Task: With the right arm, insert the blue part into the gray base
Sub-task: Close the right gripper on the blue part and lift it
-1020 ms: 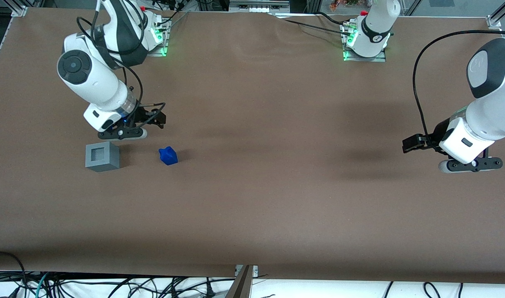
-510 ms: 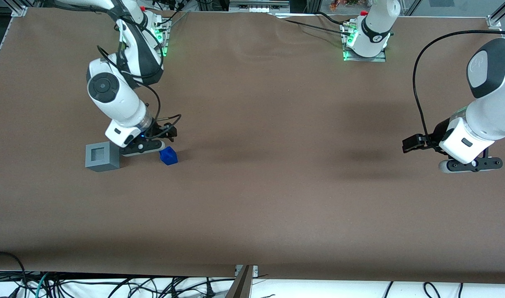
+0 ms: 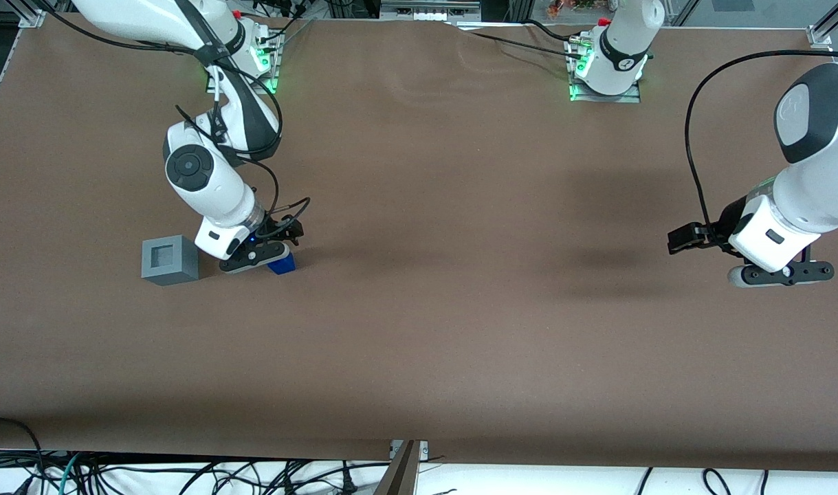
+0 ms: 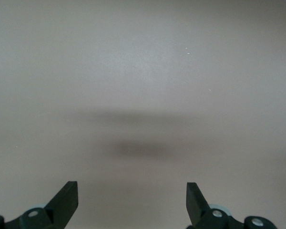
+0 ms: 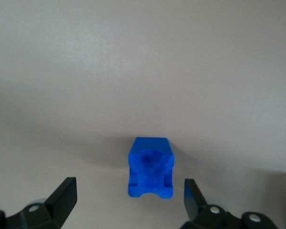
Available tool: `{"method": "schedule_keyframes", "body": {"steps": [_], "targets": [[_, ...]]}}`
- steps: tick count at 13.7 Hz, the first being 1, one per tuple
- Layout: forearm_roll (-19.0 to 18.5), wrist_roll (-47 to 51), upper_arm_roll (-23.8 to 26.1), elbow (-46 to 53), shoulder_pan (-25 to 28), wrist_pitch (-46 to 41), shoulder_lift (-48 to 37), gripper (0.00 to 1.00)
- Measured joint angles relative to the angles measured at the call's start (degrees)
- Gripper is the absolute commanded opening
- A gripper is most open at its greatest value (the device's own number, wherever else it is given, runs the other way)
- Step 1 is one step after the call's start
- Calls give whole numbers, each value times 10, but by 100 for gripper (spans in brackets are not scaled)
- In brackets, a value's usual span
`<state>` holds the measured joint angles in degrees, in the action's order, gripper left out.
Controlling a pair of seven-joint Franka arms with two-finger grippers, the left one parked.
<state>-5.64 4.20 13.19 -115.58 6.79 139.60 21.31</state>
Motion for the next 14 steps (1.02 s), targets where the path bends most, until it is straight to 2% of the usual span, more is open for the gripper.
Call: {"method": "schedule_keyframes", "body": {"steps": [5, 7, 10, 13, 14], "targets": [[-3, -4, -15, -1, -1, 33, 45, 98], [-3, -4, -15, -1, -1, 36, 53, 89], [-3, -4, -15, -1, -1, 37, 55, 68], [-3, -4, -15, -1, -1, 37, 55, 63], [-3, -4, -15, -1, -1, 37, 55, 58]]}}
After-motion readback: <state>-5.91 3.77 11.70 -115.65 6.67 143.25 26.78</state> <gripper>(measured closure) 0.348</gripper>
